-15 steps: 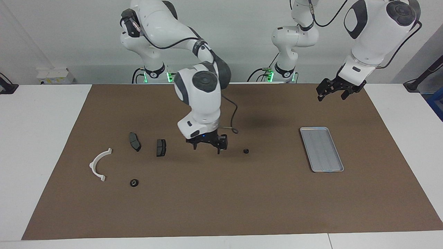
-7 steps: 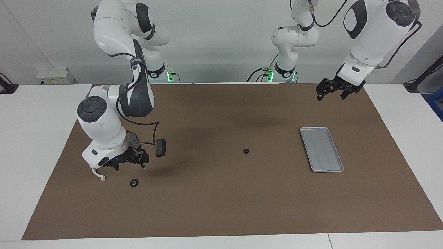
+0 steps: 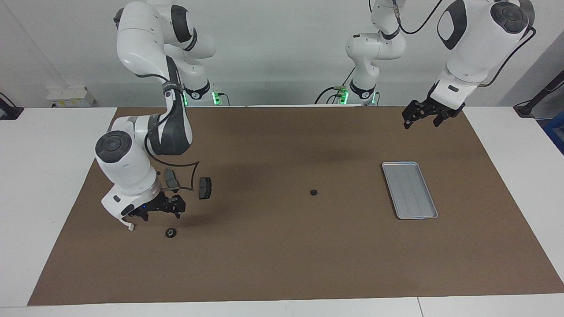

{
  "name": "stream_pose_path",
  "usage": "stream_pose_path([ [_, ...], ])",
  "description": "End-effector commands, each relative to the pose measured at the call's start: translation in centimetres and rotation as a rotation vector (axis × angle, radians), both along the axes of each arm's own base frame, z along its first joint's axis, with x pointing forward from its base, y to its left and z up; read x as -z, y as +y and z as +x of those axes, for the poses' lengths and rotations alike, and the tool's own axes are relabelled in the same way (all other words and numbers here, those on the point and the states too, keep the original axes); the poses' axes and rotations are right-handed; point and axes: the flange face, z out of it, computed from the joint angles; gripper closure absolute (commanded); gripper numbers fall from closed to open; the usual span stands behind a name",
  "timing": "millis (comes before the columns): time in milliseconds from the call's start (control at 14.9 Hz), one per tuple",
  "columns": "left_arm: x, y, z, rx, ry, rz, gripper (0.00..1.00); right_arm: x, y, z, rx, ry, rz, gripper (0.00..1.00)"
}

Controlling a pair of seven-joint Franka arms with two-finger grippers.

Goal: Pick bearing gear from pile to tray

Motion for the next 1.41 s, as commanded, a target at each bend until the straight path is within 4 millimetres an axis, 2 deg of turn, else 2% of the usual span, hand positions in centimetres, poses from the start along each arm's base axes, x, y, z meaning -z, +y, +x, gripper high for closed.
stream_pose_path([
  [0,3.7,-4.7,-0.3,-0.103,0.016,0.009,0.00,1.4,0.6,0.3,0.033,-0.016,0.018,0.00],
  [67,4.7,-6.0,-0.3,-0.129,0.010,0.010,0.00,2.0,0.7,0.4,0.030,-0.025,0.017,0.00],
  [134,6.7,-7.5,-0.1,-0.146,0.005,0.010,0.00,2.2,0.6,0.5,0.030,-0.030,0.014,0.00],
  [202,8.6,-10.5,-0.7,-0.160,-0.020,0.002,0.00,2.7,0.6,0.5,0.032,-0.027,0.015,0.00],
  [336,12.1,-13.0,-0.8,-0.231,-0.053,-0.014,0.00,3.3,0.6,0.7,0.032,-0.035,0.015,0.00],
  [403,14.0,-15.8,-1.1,-0.230,-0.044,-0.009,0.00,3.6,0.6,0.6,0.032,-0.033,0.016,0.00],
  [470,16.0,-18.0,-0.5,-0.255,-0.041,-0.007,0.00,3.7,0.6,0.5,0.034,-0.032,0.016,0.00],
  [538,18.1,-19.3,0.2,-0.276,-0.032,0.004,0.00,3.7,0.6,0.5,0.043,-0.029,0.016,0.00],
  [672,20.9,-20.4,1.6,-0.284,-0.061,-0.020,0.00,4.4,0.6,0.1,0.058,-0.015,0.016,0.02],
  [739,22.4,-21.4,1.4,-0.274,-0.064,-0.023,0.00,4.6,0.5,0.0,0.060,-0.012,0.016,0.05],
  [874,23.0,-21.2,1.8,-0.276,-0.081,-0.029,0.00,4.7,0.4,-0.1,0.061,-0.007,0.016,0.10],
  [1075,24.3,-21.4,2.4,-0.280,-0.111,-0.049,0.00,5.5,0.2,-0.4,0.069,-0.007,0.016,0.29],
  [1210,25.0,-22.1,1.5,-0.286,-0.091,-0.033,0.00,5.5,0.1,-0.4,0.075,-0.007,0.015,0.44],
  [1344,25.6,-21.9,1.2,-0.287,-0.088,-0.027,0.00,5.4,0.0,-0.4,0.075,-0.007,0.016,0.56],
])
